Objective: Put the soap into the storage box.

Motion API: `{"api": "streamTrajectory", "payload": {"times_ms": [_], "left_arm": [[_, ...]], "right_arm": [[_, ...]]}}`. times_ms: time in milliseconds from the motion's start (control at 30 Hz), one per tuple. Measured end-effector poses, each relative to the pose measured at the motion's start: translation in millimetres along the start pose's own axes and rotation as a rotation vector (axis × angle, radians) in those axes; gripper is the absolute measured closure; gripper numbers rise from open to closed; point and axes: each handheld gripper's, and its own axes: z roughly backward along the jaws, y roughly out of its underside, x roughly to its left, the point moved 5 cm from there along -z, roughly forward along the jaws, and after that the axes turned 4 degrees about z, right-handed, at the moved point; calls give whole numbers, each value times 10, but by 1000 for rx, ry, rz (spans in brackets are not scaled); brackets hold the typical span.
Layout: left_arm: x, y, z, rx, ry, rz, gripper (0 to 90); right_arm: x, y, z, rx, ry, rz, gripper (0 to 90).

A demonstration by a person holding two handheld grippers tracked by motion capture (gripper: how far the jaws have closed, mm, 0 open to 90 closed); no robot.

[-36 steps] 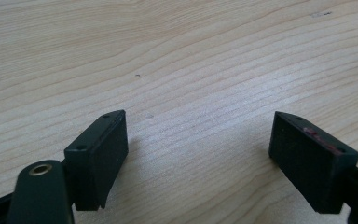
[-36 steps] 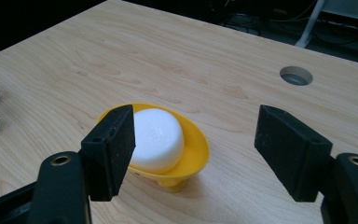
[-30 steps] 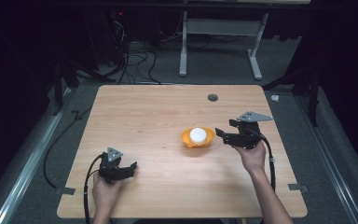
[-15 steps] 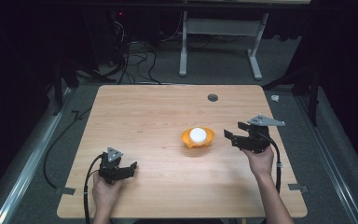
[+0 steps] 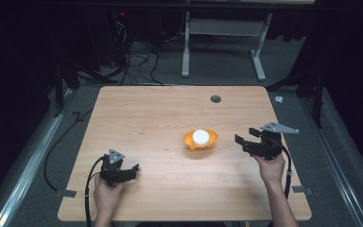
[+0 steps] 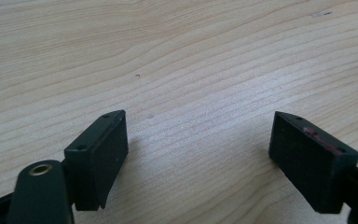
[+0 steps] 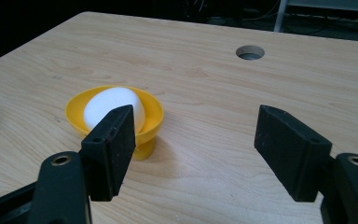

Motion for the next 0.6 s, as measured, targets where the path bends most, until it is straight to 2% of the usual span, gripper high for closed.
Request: {"api": "streamTrajectory", "payload": {"times_ms": [600], "left_arm": [[0, 0, 0, 0, 0, 0, 202]], "right_arm": [[-92, 229, 91, 6, 15, -48, 300]]}}
